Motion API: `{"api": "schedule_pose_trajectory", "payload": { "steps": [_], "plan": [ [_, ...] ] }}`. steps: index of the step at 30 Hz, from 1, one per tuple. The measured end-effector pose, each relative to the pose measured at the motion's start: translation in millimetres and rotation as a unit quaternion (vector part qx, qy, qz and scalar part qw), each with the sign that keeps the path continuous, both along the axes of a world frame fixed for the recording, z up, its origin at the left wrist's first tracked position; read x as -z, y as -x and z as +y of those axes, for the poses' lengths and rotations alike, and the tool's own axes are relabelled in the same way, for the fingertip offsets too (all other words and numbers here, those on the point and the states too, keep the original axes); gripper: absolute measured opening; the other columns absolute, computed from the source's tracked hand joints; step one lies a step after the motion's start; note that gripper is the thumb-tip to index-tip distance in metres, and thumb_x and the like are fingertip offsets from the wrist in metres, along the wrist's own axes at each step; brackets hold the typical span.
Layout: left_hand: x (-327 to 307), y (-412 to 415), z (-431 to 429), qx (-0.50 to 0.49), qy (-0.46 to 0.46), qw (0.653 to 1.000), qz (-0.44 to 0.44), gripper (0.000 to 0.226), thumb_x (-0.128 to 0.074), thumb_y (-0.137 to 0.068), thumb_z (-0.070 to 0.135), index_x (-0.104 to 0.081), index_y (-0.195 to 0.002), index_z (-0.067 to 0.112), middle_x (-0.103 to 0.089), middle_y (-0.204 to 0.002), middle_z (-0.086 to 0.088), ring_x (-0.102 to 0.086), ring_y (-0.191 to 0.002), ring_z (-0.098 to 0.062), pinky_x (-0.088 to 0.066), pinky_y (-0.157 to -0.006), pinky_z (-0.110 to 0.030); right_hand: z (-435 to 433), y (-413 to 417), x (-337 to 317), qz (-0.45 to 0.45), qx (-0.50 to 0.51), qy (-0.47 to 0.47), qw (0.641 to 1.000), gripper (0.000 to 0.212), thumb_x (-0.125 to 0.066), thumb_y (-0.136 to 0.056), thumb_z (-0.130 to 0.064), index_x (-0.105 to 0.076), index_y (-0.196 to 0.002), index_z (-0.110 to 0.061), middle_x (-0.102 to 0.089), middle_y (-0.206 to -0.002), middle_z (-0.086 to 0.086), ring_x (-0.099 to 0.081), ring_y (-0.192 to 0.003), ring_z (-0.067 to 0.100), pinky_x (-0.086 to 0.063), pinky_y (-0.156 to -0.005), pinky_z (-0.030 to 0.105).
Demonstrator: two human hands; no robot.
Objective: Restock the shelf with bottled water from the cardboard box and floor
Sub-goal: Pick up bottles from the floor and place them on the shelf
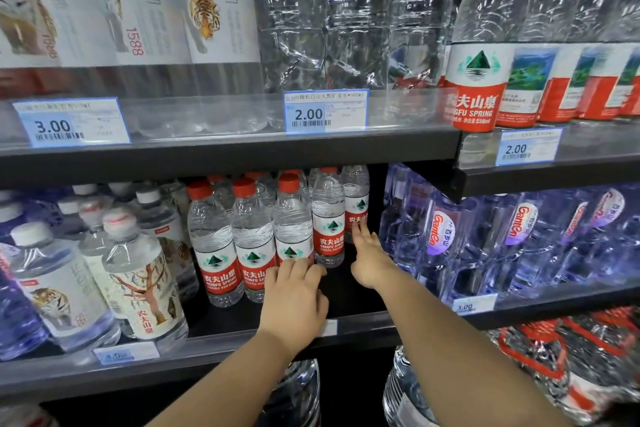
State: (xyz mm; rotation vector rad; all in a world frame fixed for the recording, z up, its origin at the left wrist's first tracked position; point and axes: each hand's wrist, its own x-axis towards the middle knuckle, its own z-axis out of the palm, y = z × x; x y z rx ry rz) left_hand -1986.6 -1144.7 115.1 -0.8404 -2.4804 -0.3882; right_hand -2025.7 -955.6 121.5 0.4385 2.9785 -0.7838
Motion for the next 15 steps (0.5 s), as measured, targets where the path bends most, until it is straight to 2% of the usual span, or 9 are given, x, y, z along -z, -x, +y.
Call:
{"api": "schedule_pose_trajectory", "payload": {
  "steps": [4, 6, 9, 15],
  "plan": [
    [-7, -8, 0, -0.022, 0.019, 0.999, -0.033, 0.035, -0.065, -0.067, 0.026, -0.066, -0.102, 0.024, -0.062, -0.096, 0.003, -0.058, -0.091, -0.024, -0.048, -0.081, -0.042, -5, -26, -18, 0.027, -0.026, -0.038, 0.999, 0.084, -0.053, -0.087, -0.002, -0.006, -0.155, -0.023, 0.001, -0.163, -0.004, -0.001, -0.150, 0.024, -0.020, -0.120, 0.045],
    [-20, -18, 0, -0.028, 0.044, 0.997, -0.050, 0.037, -0.061, -0.073, 0.028, -0.064, -0.110, 0.024, -0.062, -0.105, 0.002, -0.055, -0.101, -0.025, -0.042, -0.090, -0.044, -9, -51, -33, 0.061, -0.044, -0.071, 0.995, 0.074, -0.054, -0.087, -0.008, -0.022, -0.152, -0.021, -0.017, -0.161, 0.001, -0.017, -0.148, 0.025, -0.030, -0.116, 0.043],
    [-47, -39, 2, -0.034, 0.067, 0.995, -0.071, 0.041, -0.049, -0.085, 0.032, -0.052, -0.125, 0.025, -0.054, -0.122, 0.002, -0.043, -0.118, -0.024, -0.028, -0.105, -0.043, -15, -101, -58, 0.122, -0.072, -0.120, 0.983, 0.056, -0.053, -0.086, -0.011, -0.043, -0.141, -0.019, -0.044, -0.143, 0.003, -0.040, -0.130, 0.026, -0.042, -0.103, 0.041],
    [-91, -108, 21, -0.019, 0.074, 0.996, -0.053, 0.041, -0.049, -0.086, 0.034, -0.050, -0.126, 0.025, -0.052, -0.122, -0.001, -0.041, -0.118, -0.027, -0.028, -0.100, -0.045, -13, -223, -82, 0.172, -0.095, -0.198, 0.960, 0.041, -0.062, -0.082, -0.022, -0.059, -0.123, -0.016, -0.060, -0.118, 0.006, -0.051, -0.112, 0.030, -0.046, -0.093, 0.041]
  ]
}}
